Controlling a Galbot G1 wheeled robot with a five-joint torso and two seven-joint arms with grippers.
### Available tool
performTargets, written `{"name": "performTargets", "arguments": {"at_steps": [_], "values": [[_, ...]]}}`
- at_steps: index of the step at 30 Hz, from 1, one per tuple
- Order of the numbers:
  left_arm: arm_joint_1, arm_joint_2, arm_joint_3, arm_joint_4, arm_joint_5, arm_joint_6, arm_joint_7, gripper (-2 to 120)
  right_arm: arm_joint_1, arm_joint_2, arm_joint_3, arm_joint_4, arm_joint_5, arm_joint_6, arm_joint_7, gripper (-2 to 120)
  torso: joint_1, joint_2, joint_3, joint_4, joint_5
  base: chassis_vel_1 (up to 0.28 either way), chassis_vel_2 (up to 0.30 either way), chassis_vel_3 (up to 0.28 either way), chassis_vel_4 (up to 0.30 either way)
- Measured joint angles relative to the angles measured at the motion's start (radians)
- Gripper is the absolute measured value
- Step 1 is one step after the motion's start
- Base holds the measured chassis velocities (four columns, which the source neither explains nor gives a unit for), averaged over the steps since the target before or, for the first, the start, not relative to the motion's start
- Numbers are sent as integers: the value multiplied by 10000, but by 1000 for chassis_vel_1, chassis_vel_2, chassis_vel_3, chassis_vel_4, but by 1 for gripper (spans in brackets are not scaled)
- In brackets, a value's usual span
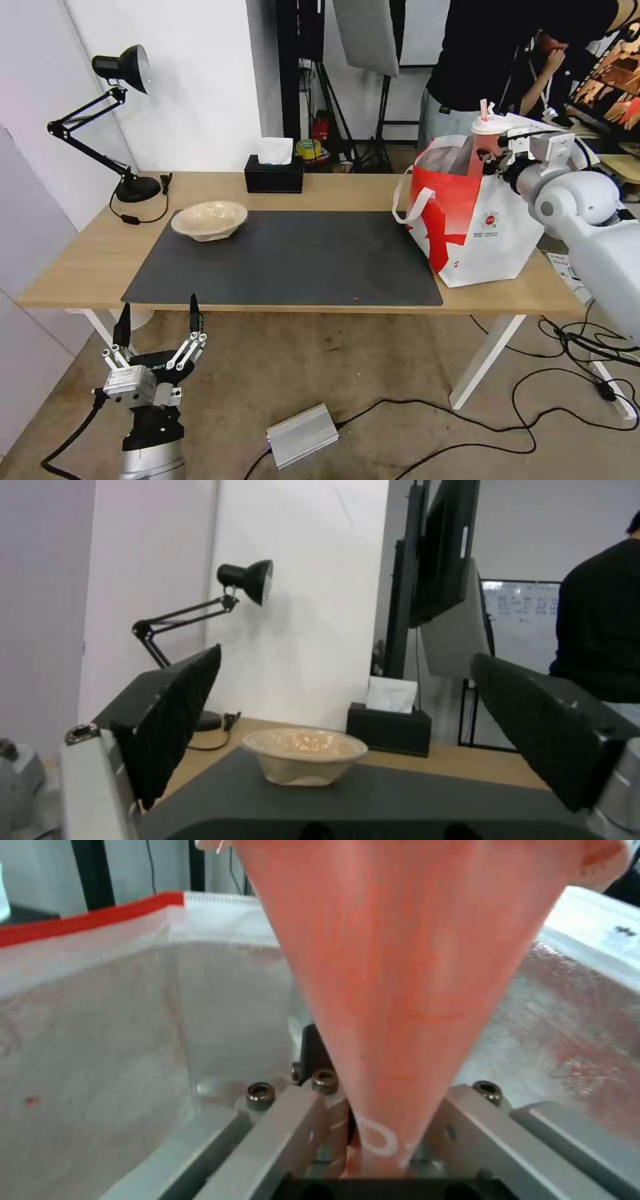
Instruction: Pick up the trash from the table and place it into the takeout bag.
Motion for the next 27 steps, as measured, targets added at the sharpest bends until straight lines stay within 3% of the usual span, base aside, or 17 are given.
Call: {"name": "performTargets", "arguments": {"at_steps": [6,17,27], "values": [[-24,-56,67,47,48,-26,-2,100,1102,-383,-835,179,53,-1150,-35,2,1,-2,1,2,0,0,0,0,0],[-49,-109,8,27,44,-45,-3,100,1954,-523,-1929,-214,-59,-1249,-681,2,0,-2,0,1,-1,0,0,0,0],[-60,-162,0,28,46,-45,-18,100,1798,-552,-1994,-366,-373,-1218,-1043,2,0,-1,-2,0,-2,0,0,0,0]]}}
